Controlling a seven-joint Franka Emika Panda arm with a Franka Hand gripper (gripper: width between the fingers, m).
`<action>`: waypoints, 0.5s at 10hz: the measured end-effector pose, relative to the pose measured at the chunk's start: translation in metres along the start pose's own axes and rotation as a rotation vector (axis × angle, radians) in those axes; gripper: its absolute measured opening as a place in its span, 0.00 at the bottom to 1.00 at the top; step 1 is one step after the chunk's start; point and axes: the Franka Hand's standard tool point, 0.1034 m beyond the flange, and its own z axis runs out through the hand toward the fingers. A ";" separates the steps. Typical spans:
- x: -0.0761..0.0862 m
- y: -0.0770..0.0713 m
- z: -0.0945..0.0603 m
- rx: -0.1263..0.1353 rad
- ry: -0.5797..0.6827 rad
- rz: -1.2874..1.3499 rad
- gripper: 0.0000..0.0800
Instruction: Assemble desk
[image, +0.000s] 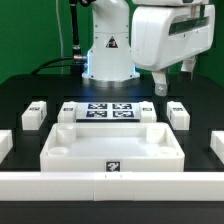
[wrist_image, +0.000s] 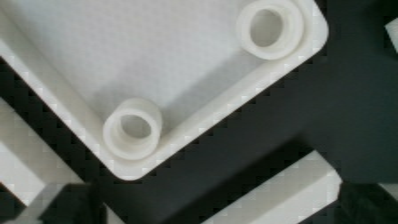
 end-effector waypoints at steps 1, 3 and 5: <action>0.000 0.000 0.000 0.000 0.000 0.000 0.81; 0.000 0.000 0.000 0.000 0.000 0.000 0.81; 0.000 0.000 0.000 0.000 0.000 0.000 0.81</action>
Offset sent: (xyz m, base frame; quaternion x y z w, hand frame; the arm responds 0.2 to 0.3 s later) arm 0.0000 0.0000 0.0000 0.0000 0.0000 0.0000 1.0000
